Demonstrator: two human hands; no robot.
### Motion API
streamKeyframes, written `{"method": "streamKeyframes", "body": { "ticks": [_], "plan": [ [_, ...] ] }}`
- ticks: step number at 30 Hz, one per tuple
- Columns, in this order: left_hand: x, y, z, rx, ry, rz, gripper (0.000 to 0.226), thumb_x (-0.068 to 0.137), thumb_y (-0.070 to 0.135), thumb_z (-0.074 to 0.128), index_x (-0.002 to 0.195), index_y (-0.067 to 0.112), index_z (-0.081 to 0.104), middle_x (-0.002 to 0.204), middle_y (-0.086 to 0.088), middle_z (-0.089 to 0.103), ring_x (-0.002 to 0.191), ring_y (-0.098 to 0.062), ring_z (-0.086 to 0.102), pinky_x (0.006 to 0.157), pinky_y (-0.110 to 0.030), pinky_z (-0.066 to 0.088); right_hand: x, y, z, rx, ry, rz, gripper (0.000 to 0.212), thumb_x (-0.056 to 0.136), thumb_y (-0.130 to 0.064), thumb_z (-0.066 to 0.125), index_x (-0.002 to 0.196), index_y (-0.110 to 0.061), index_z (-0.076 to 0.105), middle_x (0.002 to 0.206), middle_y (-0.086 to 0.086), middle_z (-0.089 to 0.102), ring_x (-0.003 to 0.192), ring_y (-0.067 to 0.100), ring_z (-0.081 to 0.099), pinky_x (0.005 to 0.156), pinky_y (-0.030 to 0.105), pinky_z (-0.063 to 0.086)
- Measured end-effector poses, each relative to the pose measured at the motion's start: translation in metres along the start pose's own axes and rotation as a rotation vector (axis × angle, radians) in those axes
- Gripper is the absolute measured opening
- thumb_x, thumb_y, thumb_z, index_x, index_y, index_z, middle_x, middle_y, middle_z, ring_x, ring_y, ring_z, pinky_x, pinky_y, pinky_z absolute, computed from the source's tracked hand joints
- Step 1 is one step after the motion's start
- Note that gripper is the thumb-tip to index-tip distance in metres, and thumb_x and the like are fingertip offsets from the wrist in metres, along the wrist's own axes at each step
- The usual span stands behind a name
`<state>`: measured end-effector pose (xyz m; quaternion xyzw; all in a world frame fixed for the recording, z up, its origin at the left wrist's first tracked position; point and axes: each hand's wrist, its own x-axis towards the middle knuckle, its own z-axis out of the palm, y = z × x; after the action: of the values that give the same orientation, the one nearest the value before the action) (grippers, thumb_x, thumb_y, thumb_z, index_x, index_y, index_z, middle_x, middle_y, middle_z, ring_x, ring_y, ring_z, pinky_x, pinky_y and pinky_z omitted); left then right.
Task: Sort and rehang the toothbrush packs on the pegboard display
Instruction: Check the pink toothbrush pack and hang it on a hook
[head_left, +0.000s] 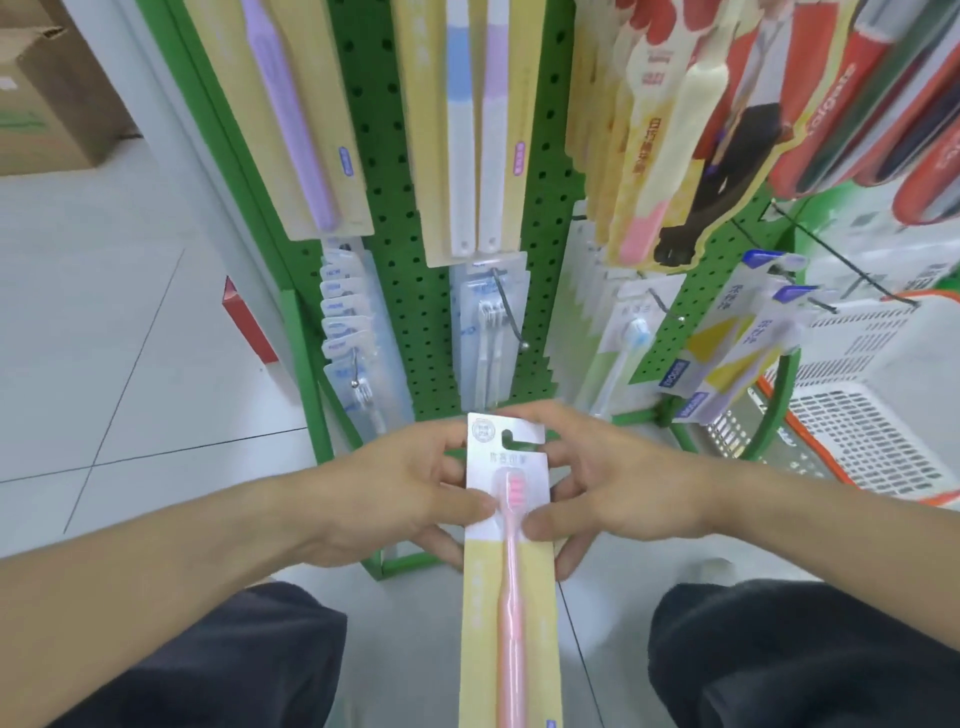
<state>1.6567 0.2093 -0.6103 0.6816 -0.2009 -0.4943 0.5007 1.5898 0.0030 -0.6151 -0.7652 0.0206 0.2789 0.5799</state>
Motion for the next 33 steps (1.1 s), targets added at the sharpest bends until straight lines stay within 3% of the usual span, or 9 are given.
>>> {"method": "streamKeyframes", "body": {
  "ticks": [3, 8, 12, 16, 19, 23, 28, 31, 33],
  "plan": [
    [0.009, -0.005, 0.006, 0.013, 0.056, -0.024, 0.055, 0.095, -0.011, 0.055, 0.131, 0.03, 0.059, 0.108, -0.008, 0.077, 0.097, -0.025, 0.075, 0.075, -0.039, 0.063, 0.002, 0.007, -0.002, 0.04, 0.061, 0.026, 0.059, 0.093, 0.006, 0.064, 0.137, -0.03, 0.05, 0.121, 0.02, 0.066, 0.096, 0.044, 0.072, 0.075, 0.06, 0.061],
    [0.019, -0.011, 0.017, -0.04, 0.125, -0.029, 0.047, 0.093, -0.009, 0.057, 0.125, 0.026, 0.062, 0.1, -0.008, 0.078, 0.088, -0.023, 0.076, 0.068, -0.038, 0.063, 0.005, 0.016, 0.0, 0.033, 0.171, 0.024, 0.035, 0.099, 0.0, 0.058, 0.125, -0.023, 0.055, 0.093, 0.019, 0.073, 0.07, 0.035, 0.071, 0.066, 0.056, 0.063],
    [0.024, -0.009, 0.021, -0.07, 0.131, -0.071, 0.038, 0.096, -0.002, 0.056, 0.121, 0.025, 0.065, 0.102, -0.01, 0.078, 0.089, -0.029, 0.076, 0.065, -0.039, 0.063, 0.006, 0.023, 0.001, 0.031, 0.219, -0.003, 0.015, 0.103, -0.004, 0.051, 0.117, -0.009, 0.053, 0.081, 0.023, 0.072, 0.068, 0.039, 0.072, 0.064, 0.053, 0.063],
    [0.027, -0.008, 0.022, -0.064, 0.167, -0.102, 0.02, 0.104, 0.014, 0.052, 0.116, 0.02, 0.068, 0.099, -0.013, 0.078, 0.074, -0.027, 0.075, 0.056, -0.034, 0.061, 0.006, 0.023, 0.0, 0.103, 0.263, -0.01, 0.004, 0.103, -0.004, 0.053, 0.104, -0.001, 0.054, 0.082, 0.025, 0.073, 0.07, 0.038, 0.074, 0.058, 0.043, 0.063],
    [0.028, -0.01, 0.024, -0.035, 0.162, -0.063, 0.02, 0.105, 0.02, 0.052, 0.116, 0.013, 0.066, 0.096, -0.014, 0.078, 0.075, -0.029, 0.076, 0.059, -0.036, 0.063, 0.006, 0.023, -0.001, 0.122, 0.257, -0.033, 0.012, 0.102, -0.013, 0.057, 0.099, -0.001, 0.057, 0.09, 0.029, 0.072, 0.075, 0.035, 0.075, 0.06, 0.043, 0.063],
    [0.027, -0.012, 0.023, 0.011, 0.133, -0.024, 0.023, 0.104, 0.024, 0.052, 0.115, 0.01, 0.066, 0.09, -0.012, 0.078, 0.073, -0.025, 0.076, 0.061, -0.036, 0.063, 0.006, 0.023, 0.0, 0.045, 0.224, -0.069, 0.041, 0.089, -0.04, 0.061, 0.103, -0.001, 0.062, 0.085, 0.019, 0.075, 0.072, 0.027, 0.077, 0.056, 0.034, 0.061],
    [0.025, -0.014, 0.023, -0.028, 0.155, -0.024, 0.029, 0.106, 0.026, 0.047, 0.117, 0.007, 0.065, 0.096, -0.017, 0.077, 0.076, -0.032, 0.076, 0.061, -0.037, 0.064, 0.008, 0.025, -0.003, 0.053, 0.19, -0.081, 0.032, 0.091, -0.035, 0.059, 0.101, -0.004, 0.06, 0.086, 0.017, 0.075, 0.076, 0.027, 0.076, 0.062, 0.042, 0.063],
    [0.025, -0.017, 0.019, -0.056, 0.225, 0.004, 0.024, 0.106, 0.021, 0.048, 0.117, 0.011, 0.066, 0.096, -0.019, 0.076, 0.071, -0.03, 0.075, 0.056, -0.034, 0.062, 0.01, 0.026, -0.006, 0.089, 0.141, -0.077, 0.029, 0.098, -0.02, 0.057, 0.124, -0.007, 0.054, 0.098, 0.024, 0.073, 0.088, 0.035, 0.075, 0.071, 0.054, 0.063],
    [0.025, -0.019, 0.016, -0.093, 0.248, 0.007, 0.022, 0.106, 0.018, 0.049, 0.118, 0.013, 0.066, 0.097, -0.019, 0.077, 0.073, -0.032, 0.074, 0.056, -0.033, 0.061, 0.009, 0.025, -0.008, 0.108, 0.135, -0.074, 0.036, 0.099, -0.012, 0.056, 0.134, -0.014, 0.049, 0.101, 0.022, 0.073, 0.089, 0.039, 0.074, 0.068, 0.051, 0.064]
  ]
}}
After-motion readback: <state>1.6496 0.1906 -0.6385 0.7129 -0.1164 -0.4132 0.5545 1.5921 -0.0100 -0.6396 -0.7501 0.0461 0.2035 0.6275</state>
